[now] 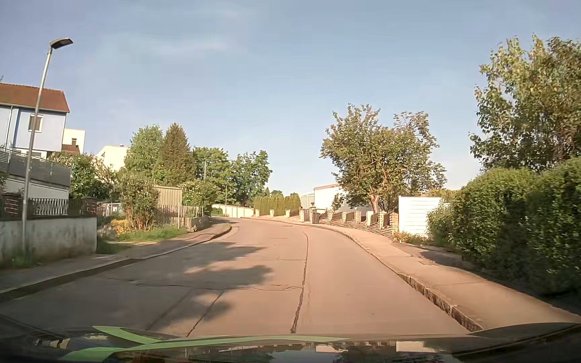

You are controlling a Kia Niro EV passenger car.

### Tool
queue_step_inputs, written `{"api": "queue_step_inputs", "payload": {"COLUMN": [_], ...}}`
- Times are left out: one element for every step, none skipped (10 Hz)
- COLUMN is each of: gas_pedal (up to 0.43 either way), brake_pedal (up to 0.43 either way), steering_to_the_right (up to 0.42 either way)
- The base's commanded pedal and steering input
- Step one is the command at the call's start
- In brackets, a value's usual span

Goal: Follow the waypoints while adhering to traffic rules and regulations

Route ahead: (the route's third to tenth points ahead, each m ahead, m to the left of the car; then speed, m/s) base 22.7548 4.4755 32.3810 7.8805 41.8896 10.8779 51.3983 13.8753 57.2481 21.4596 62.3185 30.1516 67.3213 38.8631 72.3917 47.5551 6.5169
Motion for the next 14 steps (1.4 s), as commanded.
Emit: {"api": "queue_step_inputs", "payload": {"gas_pedal": [0.157,0.157,0.157,0.150,0.157,0.157,0.157,0.150,0.150,0.150,0.150,0.138,0.138,0.138], "brake_pedal": [0.000,0.000,0.000,0.000,0.000,0.000,0.000,0.000,0.000,0.000,0.000,0.000,0.000,0.000], "steering_to_the_right": [0.000,0.000,0.000,0.000,-0.001,-0.006,-0.006,-0.005,-0.004,-0.004,-0.005,-0.005,-0.005,-0.005]}}
